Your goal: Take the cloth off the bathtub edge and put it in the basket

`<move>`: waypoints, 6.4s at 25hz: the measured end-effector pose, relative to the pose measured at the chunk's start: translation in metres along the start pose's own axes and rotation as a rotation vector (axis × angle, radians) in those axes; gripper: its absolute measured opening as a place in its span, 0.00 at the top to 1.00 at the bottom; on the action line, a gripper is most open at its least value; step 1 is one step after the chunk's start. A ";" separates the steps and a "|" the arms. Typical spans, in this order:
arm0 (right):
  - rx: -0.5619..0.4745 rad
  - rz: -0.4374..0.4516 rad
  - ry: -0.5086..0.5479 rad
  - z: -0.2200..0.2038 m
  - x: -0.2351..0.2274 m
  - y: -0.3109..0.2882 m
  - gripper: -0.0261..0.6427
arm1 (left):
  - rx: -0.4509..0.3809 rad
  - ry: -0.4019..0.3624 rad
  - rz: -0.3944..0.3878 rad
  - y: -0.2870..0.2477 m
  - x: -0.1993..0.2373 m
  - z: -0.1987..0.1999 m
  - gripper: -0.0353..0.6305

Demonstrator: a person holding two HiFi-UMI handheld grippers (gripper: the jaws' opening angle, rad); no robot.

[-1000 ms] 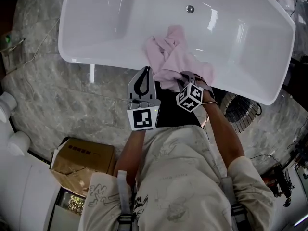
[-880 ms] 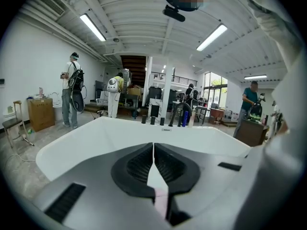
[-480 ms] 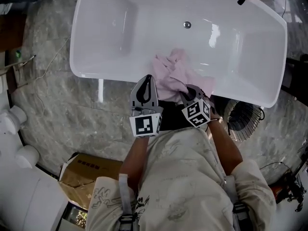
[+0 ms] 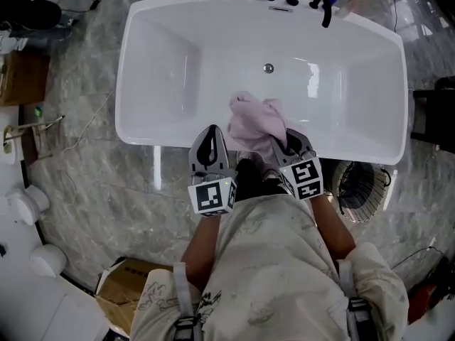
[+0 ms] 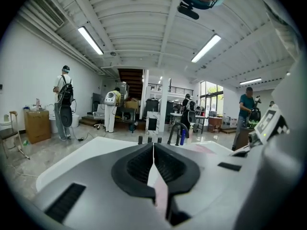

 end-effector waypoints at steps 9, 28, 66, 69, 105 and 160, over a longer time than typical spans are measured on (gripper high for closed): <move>-0.292 -0.162 -0.079 0.099 -0.038 0.067 0.86 | -0.132 -0.009 -0.043 0.006 -0.007 0.078 0.94; -0.668 -0.534 -0.036 0.207 -0.068 0.190 0.86 | -0.353 -0.156 -0.217 -0.019 -0.021 0.190 0.94; -0.676 -1.078 -0.325 0.039 -0.148 0.389 0.86 | -0.300 -0.201 -0.829 -0.046 -0.303 0.162 0.94; -0.677 -1.138 -0.352 0.012 -0.156 0.424 0.86 | -0.296 -0.208 -0.882 -0.036 -0.344 0.156 0.94; -0.616 -1.617 -0.569 -0.238 -0.133 0.691 0.86 | -0.238 -0.259 -1.434 0.135 -0.694 0.062 0.94; 0.136 -1.170 -1.249 -0.525 -0.260 0.422 0.65 | -0.178 -0.320 -1.272 0.111 -0.673 0.037 0.94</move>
Point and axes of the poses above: the fingertips, and each gripper's own axes: y backward along the fingers, x to its left, z out of its top, the point moved 4 cm from there along y, backward along the fingers, and after that the axes turned 1 degree about x, right-handed, at the moved point
